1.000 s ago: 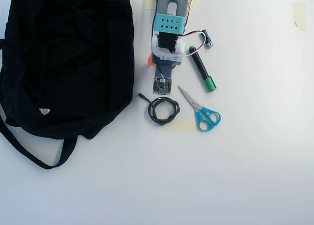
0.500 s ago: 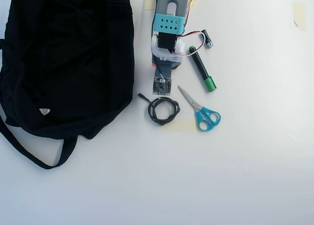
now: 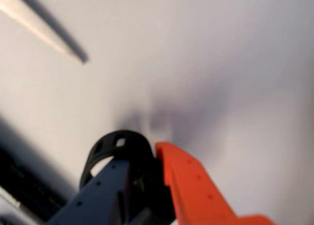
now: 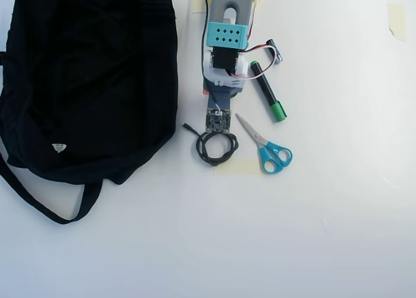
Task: Put the bike light into the black bag
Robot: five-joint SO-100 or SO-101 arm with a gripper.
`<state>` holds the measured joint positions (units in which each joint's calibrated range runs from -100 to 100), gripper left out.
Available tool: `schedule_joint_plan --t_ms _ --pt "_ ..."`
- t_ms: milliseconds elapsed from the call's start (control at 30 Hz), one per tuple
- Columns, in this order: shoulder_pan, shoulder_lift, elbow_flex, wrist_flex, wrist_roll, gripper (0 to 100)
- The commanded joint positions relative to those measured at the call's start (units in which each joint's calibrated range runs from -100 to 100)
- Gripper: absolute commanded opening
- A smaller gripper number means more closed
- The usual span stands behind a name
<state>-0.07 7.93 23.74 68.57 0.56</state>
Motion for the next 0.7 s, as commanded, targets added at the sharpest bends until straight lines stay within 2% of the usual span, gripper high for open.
schedule_joint_plan --t_ms 0,267,567,667 --pt "-0.82 -1.04 -5.95 6.62 0.33 2" --pt "-0.9 -3.2 -12.69 15.41 0.33 2" --pt "-2.02 -12.41 -12.87 20.49 0.43 2" --pt "-3.07 -15.31 -12.96 20.4 2.06 2"
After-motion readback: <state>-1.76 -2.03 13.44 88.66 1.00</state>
